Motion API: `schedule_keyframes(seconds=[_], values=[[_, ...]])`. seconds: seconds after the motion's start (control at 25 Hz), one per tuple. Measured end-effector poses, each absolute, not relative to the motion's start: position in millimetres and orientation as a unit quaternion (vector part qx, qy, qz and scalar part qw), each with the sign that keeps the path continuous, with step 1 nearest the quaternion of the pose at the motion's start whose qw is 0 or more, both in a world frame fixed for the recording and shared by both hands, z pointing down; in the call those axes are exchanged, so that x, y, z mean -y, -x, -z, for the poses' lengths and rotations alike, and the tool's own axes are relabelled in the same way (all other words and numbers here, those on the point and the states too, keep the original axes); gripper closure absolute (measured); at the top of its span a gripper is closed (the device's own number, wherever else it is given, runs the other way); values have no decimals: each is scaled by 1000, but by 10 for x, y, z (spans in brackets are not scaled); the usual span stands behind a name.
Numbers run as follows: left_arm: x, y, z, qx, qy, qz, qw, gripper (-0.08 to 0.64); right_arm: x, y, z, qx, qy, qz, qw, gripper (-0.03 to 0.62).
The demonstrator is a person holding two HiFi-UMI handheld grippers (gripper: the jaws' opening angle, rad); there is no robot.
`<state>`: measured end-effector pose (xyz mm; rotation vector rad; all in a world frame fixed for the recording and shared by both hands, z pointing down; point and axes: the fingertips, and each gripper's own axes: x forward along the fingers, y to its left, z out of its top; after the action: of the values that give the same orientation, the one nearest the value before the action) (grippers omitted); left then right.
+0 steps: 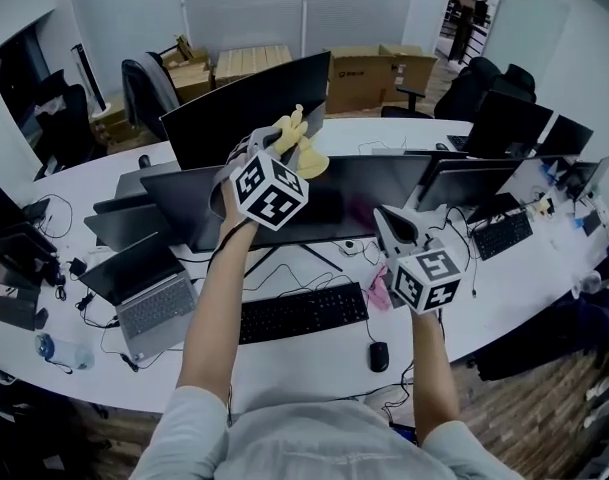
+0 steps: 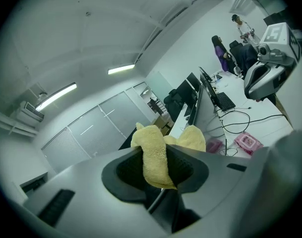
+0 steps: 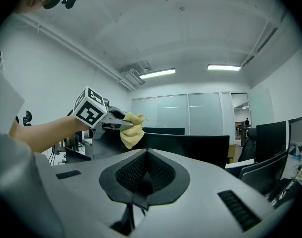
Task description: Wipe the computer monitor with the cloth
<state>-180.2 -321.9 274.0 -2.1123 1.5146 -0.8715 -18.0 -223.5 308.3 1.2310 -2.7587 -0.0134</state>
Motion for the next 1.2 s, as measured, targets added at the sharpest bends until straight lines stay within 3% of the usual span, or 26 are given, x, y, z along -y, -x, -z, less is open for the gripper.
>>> schedule_keyframes(seconds=[0.72, 1.2], values=[[2598, 3906, -2807, -614, 701, 317, 179, 433, 1896, 1681, -3244, 929, -364, 14, 69, 569], [2244, 4858, -2853, -664, 652, 329, 163, 433, 1690, 1916, -3185, 927, -367, 24, 67, 569]])
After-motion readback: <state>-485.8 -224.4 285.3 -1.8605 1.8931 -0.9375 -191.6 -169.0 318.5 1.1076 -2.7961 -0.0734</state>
